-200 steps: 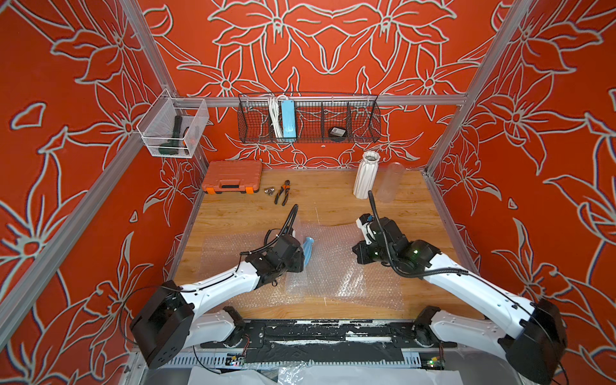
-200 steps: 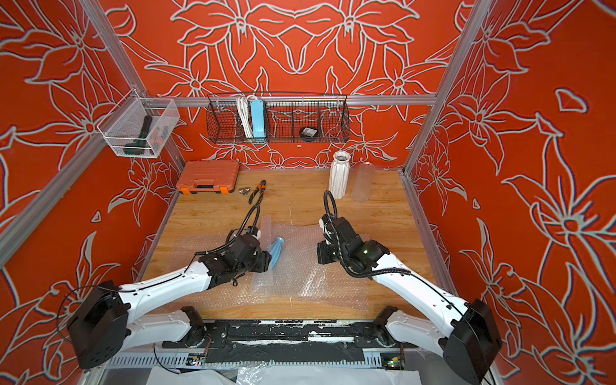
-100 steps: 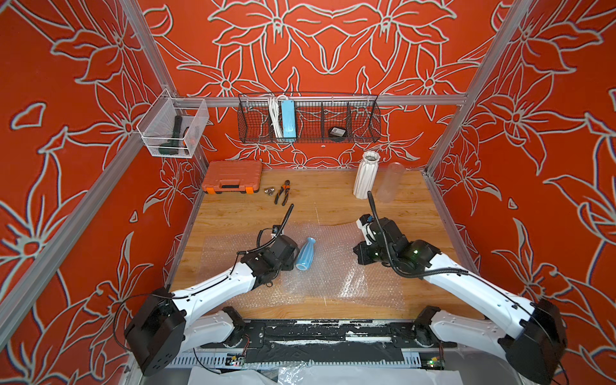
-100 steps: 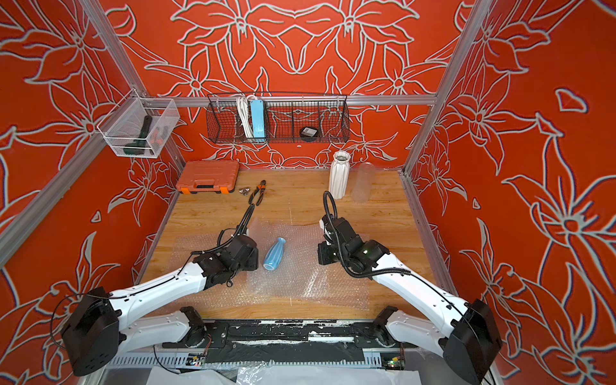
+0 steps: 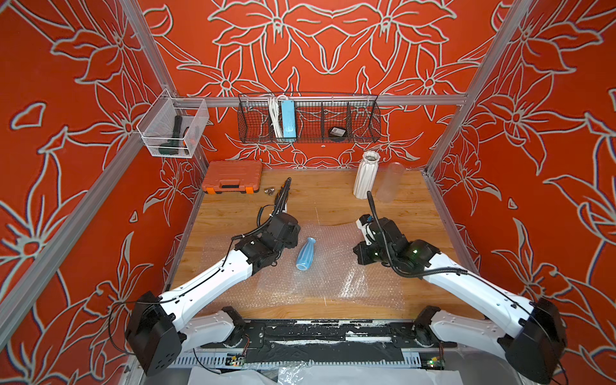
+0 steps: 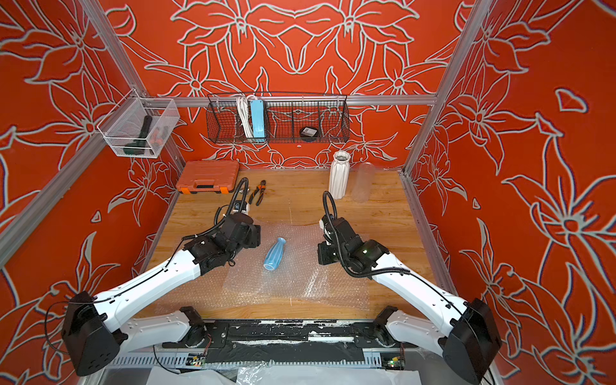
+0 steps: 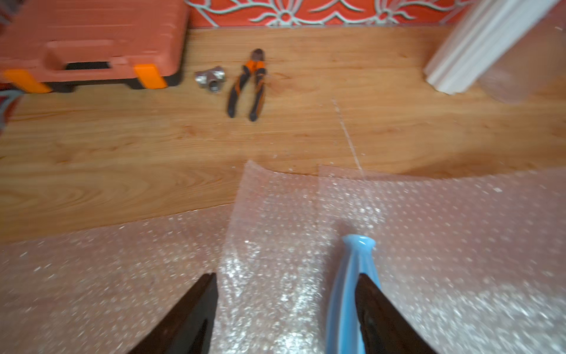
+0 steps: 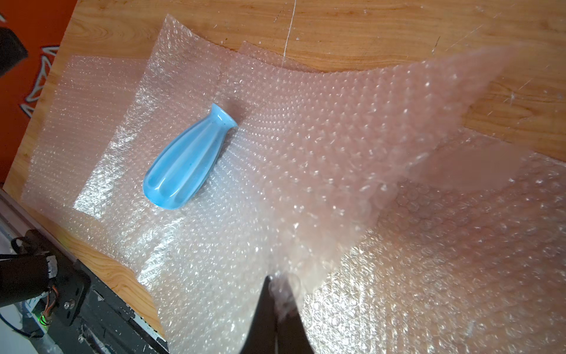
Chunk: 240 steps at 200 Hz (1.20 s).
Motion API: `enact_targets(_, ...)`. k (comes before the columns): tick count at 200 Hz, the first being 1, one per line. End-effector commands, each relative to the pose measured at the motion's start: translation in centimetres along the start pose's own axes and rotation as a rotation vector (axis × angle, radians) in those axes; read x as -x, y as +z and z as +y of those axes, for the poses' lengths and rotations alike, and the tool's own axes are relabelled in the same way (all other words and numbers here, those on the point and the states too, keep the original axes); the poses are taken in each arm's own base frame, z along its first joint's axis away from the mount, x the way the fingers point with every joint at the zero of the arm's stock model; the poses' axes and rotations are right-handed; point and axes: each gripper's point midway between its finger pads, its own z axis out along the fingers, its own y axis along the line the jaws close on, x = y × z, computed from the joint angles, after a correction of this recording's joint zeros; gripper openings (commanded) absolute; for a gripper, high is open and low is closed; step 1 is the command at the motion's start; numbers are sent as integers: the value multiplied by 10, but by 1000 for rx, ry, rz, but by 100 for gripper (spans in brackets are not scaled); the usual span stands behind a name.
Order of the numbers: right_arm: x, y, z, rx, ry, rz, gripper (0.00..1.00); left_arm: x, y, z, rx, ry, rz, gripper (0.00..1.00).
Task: Unwrap the vase from the bubble wrap
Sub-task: Pick up the vase from the bubble wrap.
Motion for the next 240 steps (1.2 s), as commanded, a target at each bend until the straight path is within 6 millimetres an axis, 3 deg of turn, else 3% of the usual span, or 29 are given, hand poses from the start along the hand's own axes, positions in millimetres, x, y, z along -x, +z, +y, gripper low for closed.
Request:
enact_targets(1, -2, 3, -8, -33, 8, 2, 0, -25, 5, -42, -237, 72, 109, 71)
enact_targets(26, -2, 3, -10, -43, 2, 3, 0, -61, 20, -48, -258, 99, 268, 71)
enact_targets(50, -3, 4, -11, -48, 2, 9, 0, -84, 31, -47, -236, 133, 374, 74)
enact_targets(78, -3, 4, -10, -46, 2, 6, 0, -93, 35, -56, -269, 153, 436, 84)
enact_targets(114, -6, 5, -13, -57, 1, 16, 0, -109, 42, -61, -290, 185, 518, 84)
enact_targets(157, -6, 6, -14, -59, 1, 15, 0, -134, 55, -56, -249, 207, 624, 79)
enact_targets(240, -7, 4, -17, -75, -3, 11, 1, -146, 62, -56, -246, 210, 662, 65)
